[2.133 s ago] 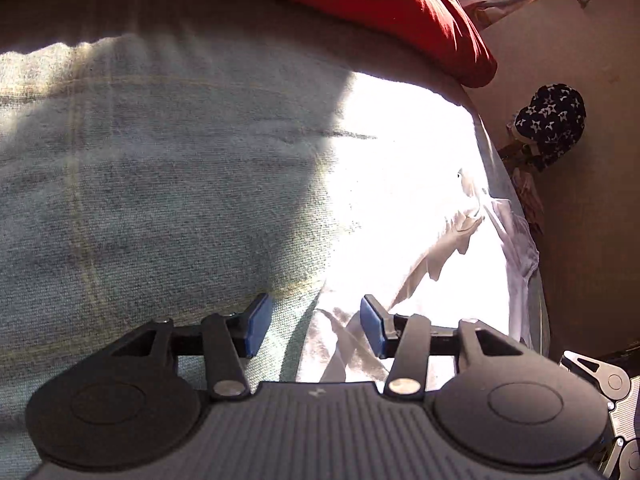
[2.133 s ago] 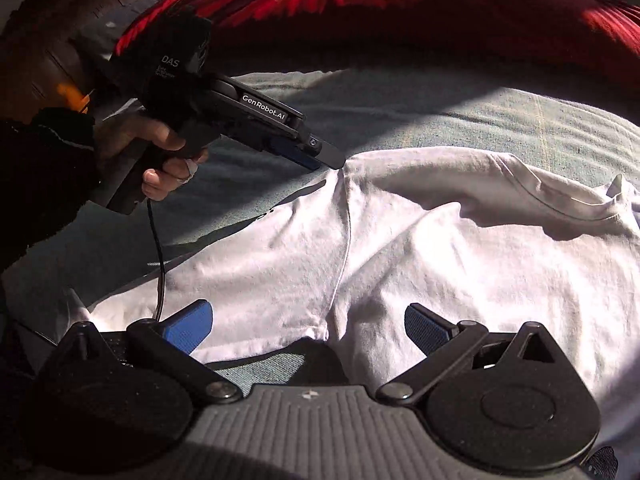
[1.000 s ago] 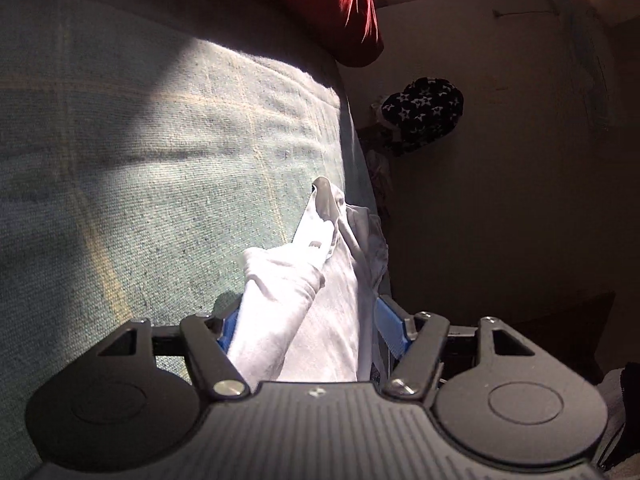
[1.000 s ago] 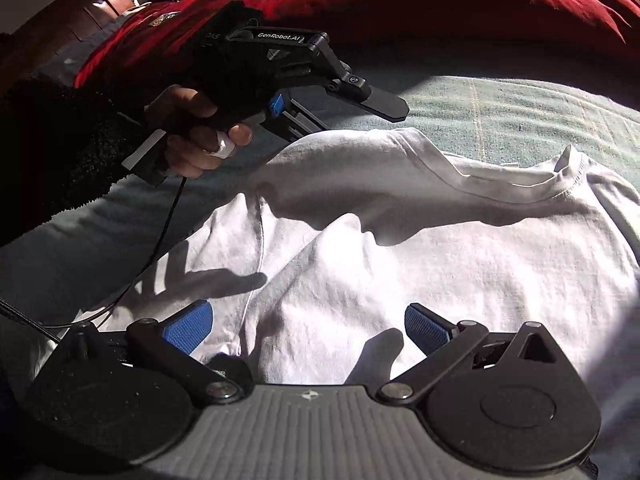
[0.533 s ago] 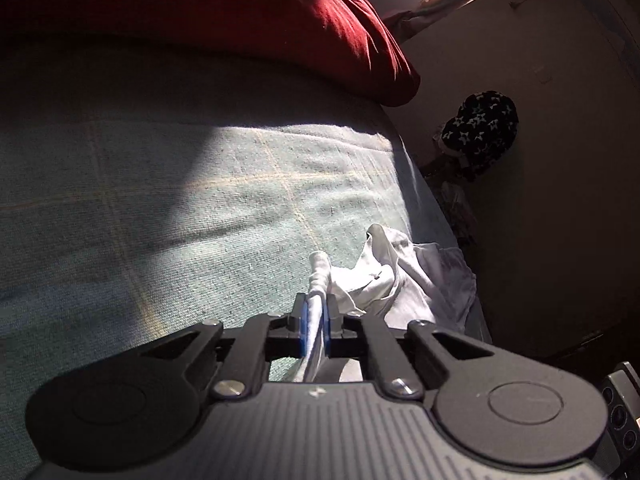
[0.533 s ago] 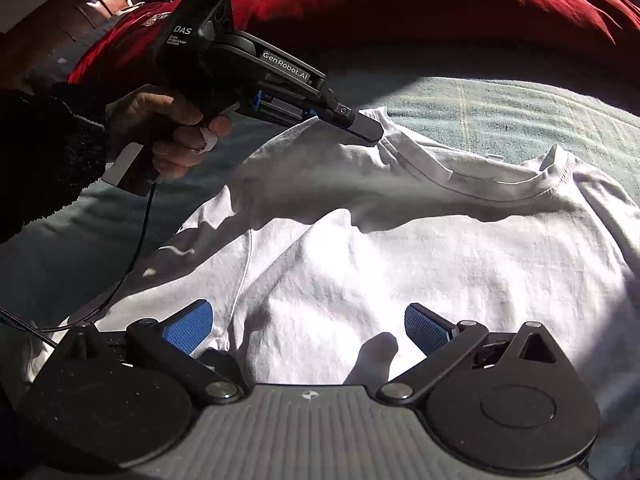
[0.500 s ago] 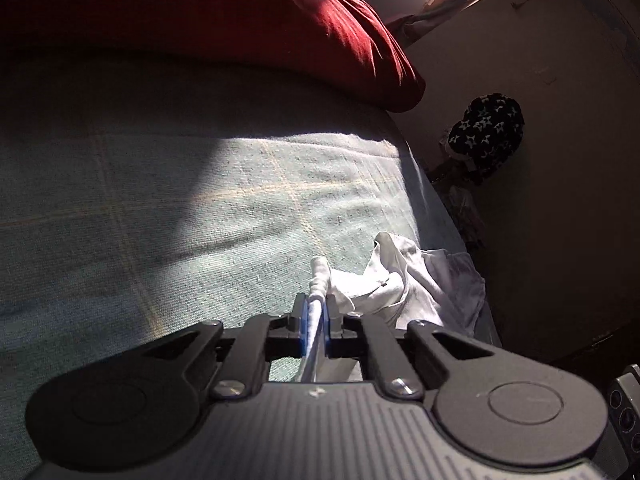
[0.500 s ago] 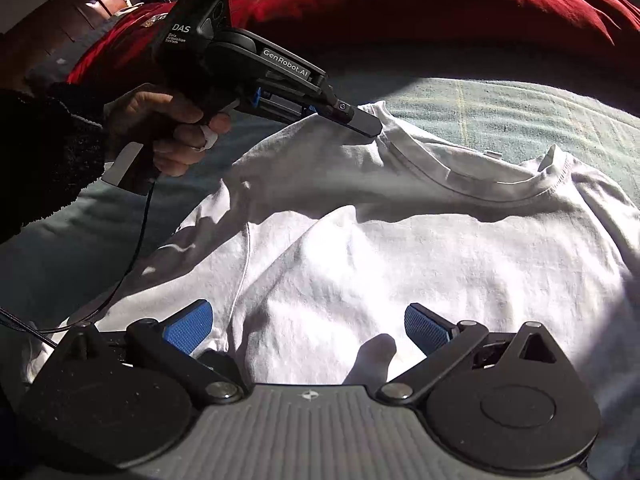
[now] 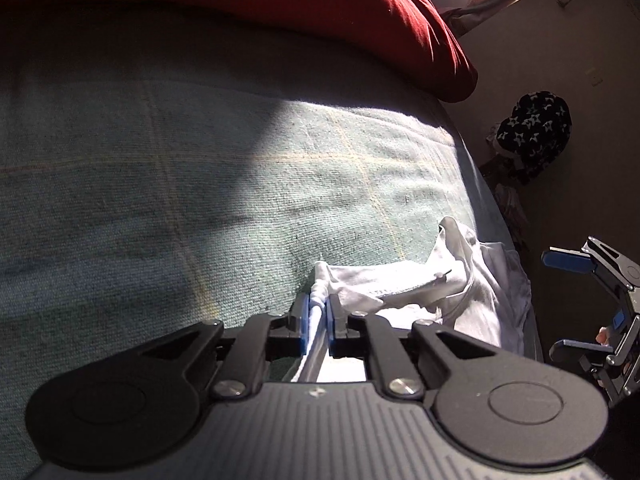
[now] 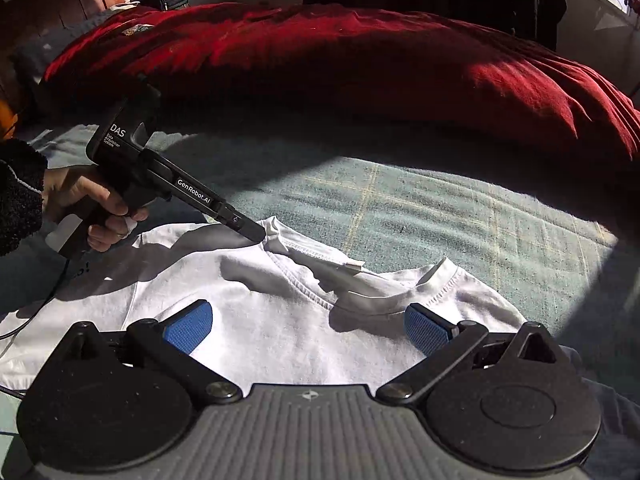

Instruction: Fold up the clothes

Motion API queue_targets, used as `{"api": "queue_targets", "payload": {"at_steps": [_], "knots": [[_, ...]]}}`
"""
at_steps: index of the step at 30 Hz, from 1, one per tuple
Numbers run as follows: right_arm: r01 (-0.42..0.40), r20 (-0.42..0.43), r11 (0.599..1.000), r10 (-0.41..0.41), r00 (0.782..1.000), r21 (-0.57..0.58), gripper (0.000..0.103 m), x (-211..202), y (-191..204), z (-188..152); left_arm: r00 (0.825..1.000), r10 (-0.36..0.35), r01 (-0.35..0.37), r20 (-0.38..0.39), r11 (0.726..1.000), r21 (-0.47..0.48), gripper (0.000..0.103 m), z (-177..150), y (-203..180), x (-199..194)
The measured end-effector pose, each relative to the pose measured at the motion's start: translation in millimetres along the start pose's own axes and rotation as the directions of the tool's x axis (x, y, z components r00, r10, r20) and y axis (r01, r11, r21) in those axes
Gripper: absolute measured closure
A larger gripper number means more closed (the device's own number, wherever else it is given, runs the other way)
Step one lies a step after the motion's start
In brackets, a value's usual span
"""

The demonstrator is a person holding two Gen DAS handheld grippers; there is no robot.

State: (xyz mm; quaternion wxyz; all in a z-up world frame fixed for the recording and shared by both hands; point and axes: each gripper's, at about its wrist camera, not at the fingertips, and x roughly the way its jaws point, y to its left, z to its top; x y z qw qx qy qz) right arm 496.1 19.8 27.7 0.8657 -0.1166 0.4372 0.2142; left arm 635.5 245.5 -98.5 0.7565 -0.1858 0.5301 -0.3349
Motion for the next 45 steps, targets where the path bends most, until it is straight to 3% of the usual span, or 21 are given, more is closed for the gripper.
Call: {"api": "queue_targets", "payload": {"at_steps": [9,18,20,21,22,24,27,31,35,38,41,42,45], "knots": [[0.044,-0.121,0.959,-0.080,0.989,-0.280,0.009,73,-59,28,0.998,0.033,-0.031,0.047,0.999,-0.037,0.089,-7,-4,-4],[-0.097,-0.265,0.930,-0.001,0.964,-0.355,0.012,116,-81,14,0.995,0.091,-0.092,0.026,0.996,0.008,0.087,-3,-18,0],[-0.050,-0.231,0.915,-0.048,0.972,-0.400,0.010,118,-76,10,0.992,0.121,-0.122,0.027,0.992,0.038,0.087,-2,-26,1],[0.004,-0.196,0.910,-0.093,0.976,-0.414,0.000,119,-76,9,0.990,0.136,-0.137,0.028,0.989,0.053,0.087,-2,-30,2],[0.057,-0.160,0.903,-0.137,0.978,-0.425,0.001,120,-75,9,0.988,0.151,-0.153,0.032,0.985,0.075,0.087,-2,-35,2],[0.160,-0.096,0.890,-0.221,0.971,-0.427,0.001,121,-76,8,0.985,0.172,-0.174,0.031,0.979,0.108,0.080,-1,-44,3],[0.208,-0.094,0.917,-0.253,0.963,-0.341,0.001,119,-91,15,0.984,0.179,-0.178,0.010,0.970,0.163,0.066,-1,-57,6],[0.068,-0.105,0.922,-0.116,0.988,-0.382,0.006,102,-84,16,0.981,0.194,-0.187,-0.007,0.955,0.229,0.061,-5,-64,11],[-0.032,-0.185,0.906,-0.052,0.981,-0.422,0.010,111,-76,13,0.982,0.190,-0.183,-0.006,0.955,0.235,0.059,-7,-63,13],[-0.096,-0.221,0.923,0.012,0.975,-0.373,0.015,116,-83,16,0.985,0.175,-0.170,-0.001,0.960,0.223,0.058,-7,-61,12],[-0.167,-0.254,0.921,0.078,0.964,-0.352,0.032,114,-85,19,0.985,0.170,-0.168,0.008,0.962,0.214,0.058,-9,-60,11],[-0.189,-0.264,0.917,0.097,0.960,-0.351,0.044,112,-85,19,0.985,0.171,-0.170,0.013,0.963,0.209,0.058,-10,-60,11],[-0.189,-0.277,0.903,0.082,0.957,-0.386,0.057,109,-77,20,0.982,0.186,-0.188,0.030,0.959,0.210,0.063,-12,-64,11]]}}
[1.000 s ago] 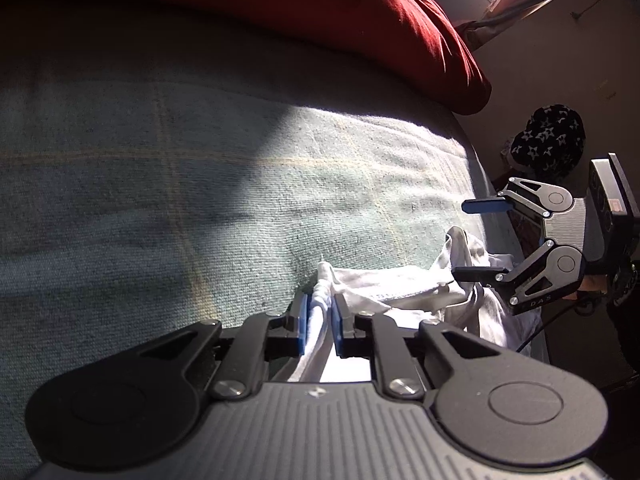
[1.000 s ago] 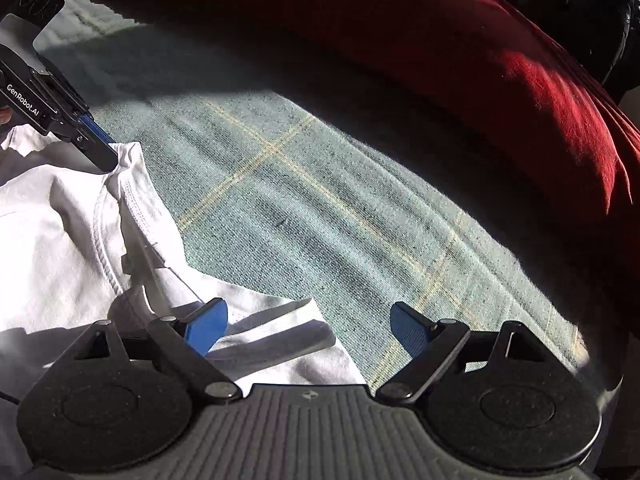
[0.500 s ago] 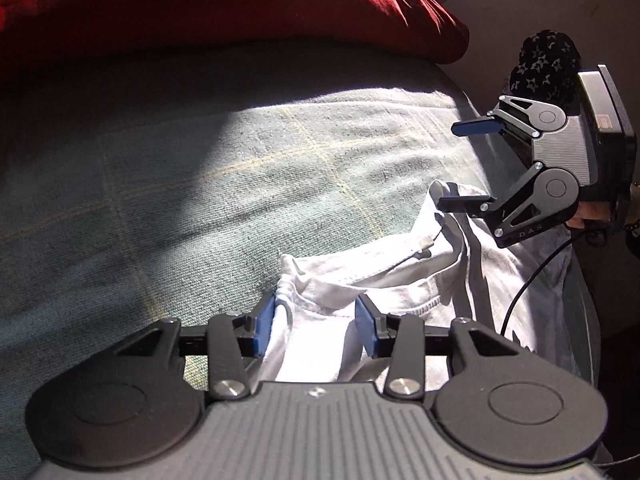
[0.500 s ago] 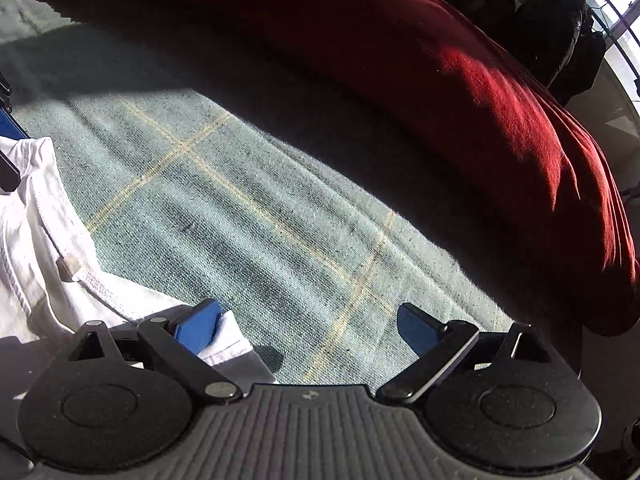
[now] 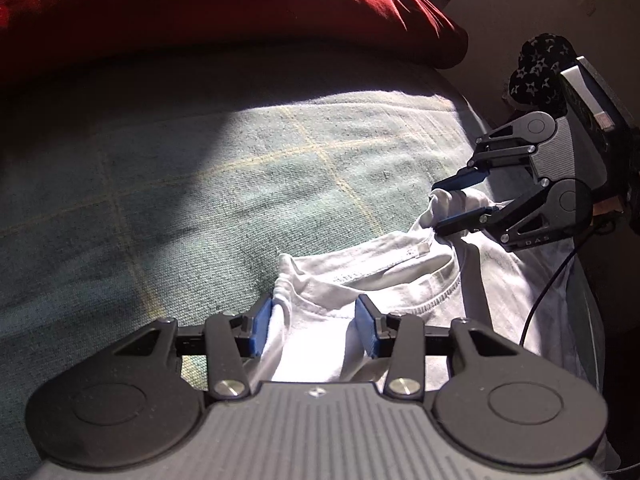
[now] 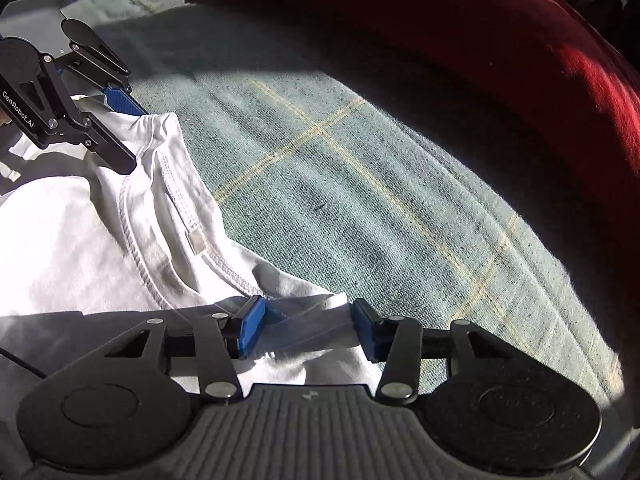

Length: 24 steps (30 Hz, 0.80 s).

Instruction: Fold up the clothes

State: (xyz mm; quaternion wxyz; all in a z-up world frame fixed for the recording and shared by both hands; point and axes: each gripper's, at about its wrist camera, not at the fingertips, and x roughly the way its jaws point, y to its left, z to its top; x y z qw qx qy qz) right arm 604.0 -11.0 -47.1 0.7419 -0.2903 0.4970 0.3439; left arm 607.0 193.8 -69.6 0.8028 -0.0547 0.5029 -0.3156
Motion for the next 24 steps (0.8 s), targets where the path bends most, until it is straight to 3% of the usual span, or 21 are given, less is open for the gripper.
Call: {"api": "queue_targets", "payload": {"at_steps": [1,2,3,6,7,9,14,16,18,21,24], "knots": [[0.018,-0.004,1.000,-0.018,1.000,-0.015,0.069,-1,3,1,1.000,0.018,-0.018,0.012,1.000,0.010,0.067,-1,-3,-1],[0.047,-0.005,0.998,-0.047,0.999,-0.035,0.074,-1,7,2,0.999,0.033,-0.033,0.019,0.999,0.018,0.078,-1,-5,-2],[0.077,-0.004,0.995,-0.077,0.997,-0.055,0.077,-2,11,2,0.999,0.039,-0.040,0.023,0.999,0.019,0.082,-1,-6,-4],[0.238,0.011,0.962,-0.239,0.971,-0.133,0.093,-1,24,0,0.995,0.068,-0.069,0.072,0.997,0.019,0.083,2,-5,-8],[0.263,0.007,0.955,-0.264,0.964,-0.134,0.093,1,24,-1,0.994,0.079,-0.081,0.080,0.997,0.018,0.083,4,-4,-8],[0.233,0.001,0.971,-0.233,0.972,-0.055,0.093,4,12,0,0.997,0.051,-0.050,0.054,0.999,-0.021,0.085,9,2,-5],[0.096,0.017,0.993,-0.098,0.995,0.075,0.088,-2,-15,-2,1.000,0.013,-0.013,0.001,0.999,-0.045,0.079,7,7,2],[0.045,0.027,0.992,-0.048,0.998,0.115,0.086,-3,-26,-3,1.000,0.011,-0.011,-0.001,0.999,-0.044,0.082,5,7,3],[0.065,0.019,0.991,-0.067,0.998,0.117,0.093,-3,-24,-4,0.998,0.052,-0.052,0.021,0.999,-0.014,0.101,5,1,2],[0.155,0.029,0.984,-0.158,0.987,0.082,0.095,-4,-13,-3,0.995,0.079,-0.077,0.064,0.996,-0.034,0.100,9,3,-3],[0.283,0.071,0.954,-0.290,0.954,0.098,0.095,-4,-6,-4,0.994,0.092,-0.088,0.061,0.993,-0.076,0.097,10,9,-3]]}}
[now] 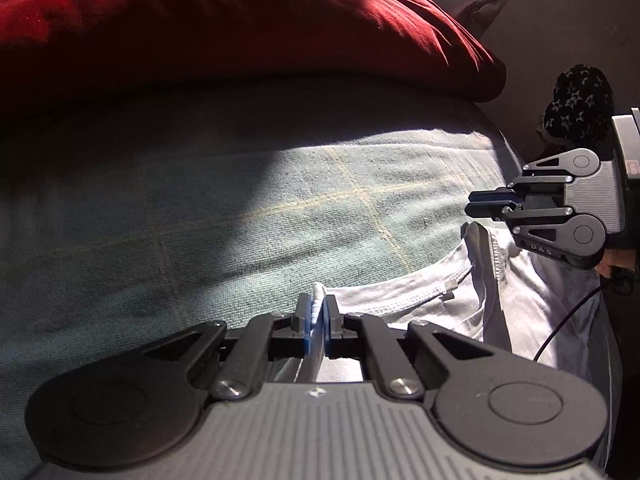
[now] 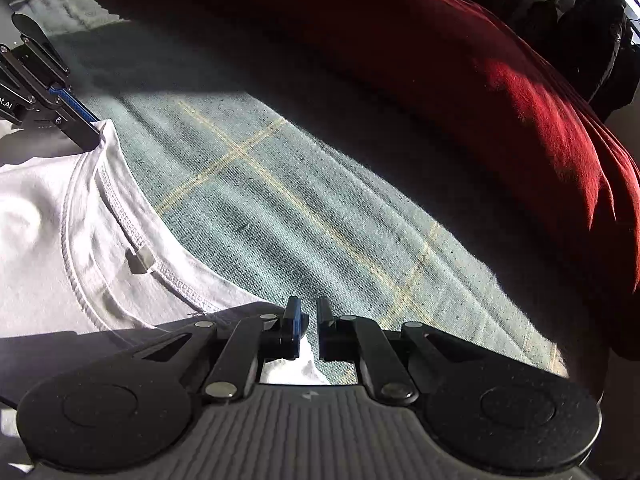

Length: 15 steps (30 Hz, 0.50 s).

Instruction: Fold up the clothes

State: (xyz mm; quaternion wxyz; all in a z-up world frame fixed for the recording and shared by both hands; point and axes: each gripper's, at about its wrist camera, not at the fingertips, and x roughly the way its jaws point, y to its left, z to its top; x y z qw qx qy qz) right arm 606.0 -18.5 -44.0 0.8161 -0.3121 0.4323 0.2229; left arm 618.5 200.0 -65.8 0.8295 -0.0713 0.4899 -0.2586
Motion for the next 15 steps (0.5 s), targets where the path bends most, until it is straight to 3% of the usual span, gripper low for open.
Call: {"api": "queue_targets", "payload": {"at_steps": [1,4,6,9,11,13,15], "knots": [[0.019,0.004,1.000,-0.019,1.000,0.017,0.094,-1,-1,1,1.000,0.000,0.000,-0.003,1.000,0.001,0.096,0,-1,-2],[-0.066,0.059,0.989,0.059,0.997,0.129,0.085,-21,-15,2,0.999,0.023,-0.024,0.024,0.999,0.041,0.091,-2,-8,-15],[-0.102,0.052,0.982,0.095,0.994,0.158,0.081,-34,-14,0,0.998,0.038,-0.042,0.059,0.997,0.070,0.084,-4,-17,-31],[-0.171,0.024,0.967,0.169,0.985,0.189,0.062,-48,-3,-11,0.998,-0.002,-0.006,0.067,0.994,0.106,0.073,-10,-30,-47],[-0.212,-0.013,0.950,0.221,0.975,0.231,0.059,-46,7,-23,0.998,-0.066,0.065,0.005,0.991,0.118,0.067,-17,-38,-44],[-0.224,-0.054,0.941,0.245,0.968,0.254,0.059,-38,19,-36,0.991,-0.113,0.119,-0.068,0.987,0.108,0.066,-25,-41,-32],[-0.205,-0.067,0.942,0.230,0.971,0.266,0.058,-28,27,-44,0.992,-0.051,0.063,-0.112,0.992,0.105,0.066,-33,-40,-12]]}}
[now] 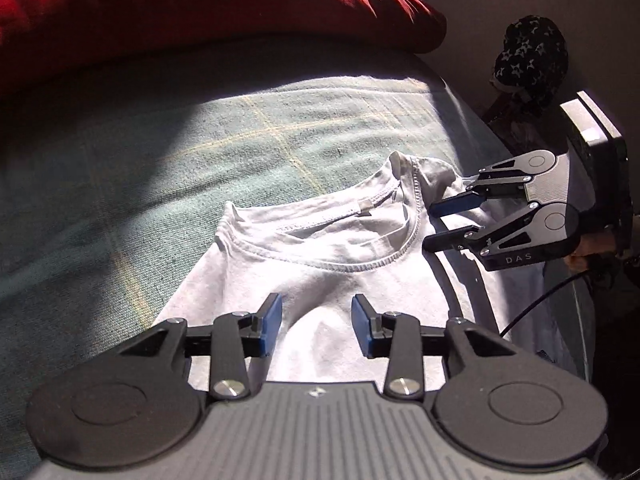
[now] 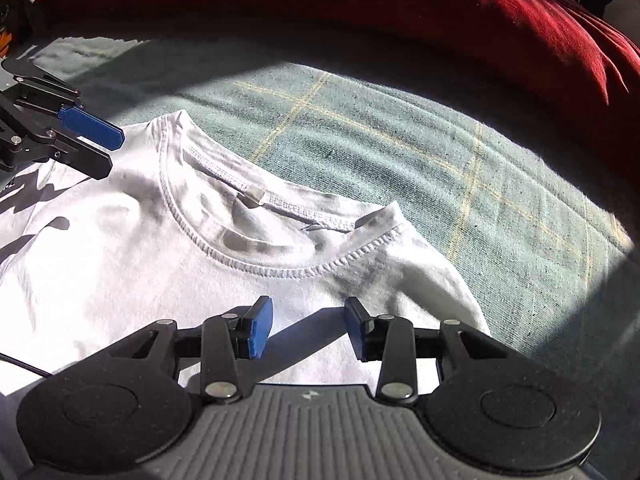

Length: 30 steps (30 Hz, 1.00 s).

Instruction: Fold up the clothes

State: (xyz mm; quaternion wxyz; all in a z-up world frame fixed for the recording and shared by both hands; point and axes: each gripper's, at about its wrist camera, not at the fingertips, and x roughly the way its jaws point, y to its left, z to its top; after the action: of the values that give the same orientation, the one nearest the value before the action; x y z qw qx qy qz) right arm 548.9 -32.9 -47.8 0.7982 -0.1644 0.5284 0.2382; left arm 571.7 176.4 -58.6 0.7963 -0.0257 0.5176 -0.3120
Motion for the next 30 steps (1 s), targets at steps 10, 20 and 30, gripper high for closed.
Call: {"api": "queue_targets", "payload": {"at_steps": [10,20,30], "knots": [[-0.005,0.116,0.975,-0.022,0.993,0.223,0.044,-16,-30,9,0.989,0.129,-0.119,0.069,0.985,-0.127,0.068,4,22,-18],[-0.087,0.115,0.957,0.056,0.992,0.278,0.031,-82,24,-54,0.972,0.232,-0.225,0.028,0.963,-0.146,0.054,-90,-29,-101],[-0.192,0.113,0.902,0.160,0.981,0.386,0.025,-105,97,-95,0.993,0.116,-0.109,-0.008,0.903,-0.416,0.046,-192,-57,-118]]}}
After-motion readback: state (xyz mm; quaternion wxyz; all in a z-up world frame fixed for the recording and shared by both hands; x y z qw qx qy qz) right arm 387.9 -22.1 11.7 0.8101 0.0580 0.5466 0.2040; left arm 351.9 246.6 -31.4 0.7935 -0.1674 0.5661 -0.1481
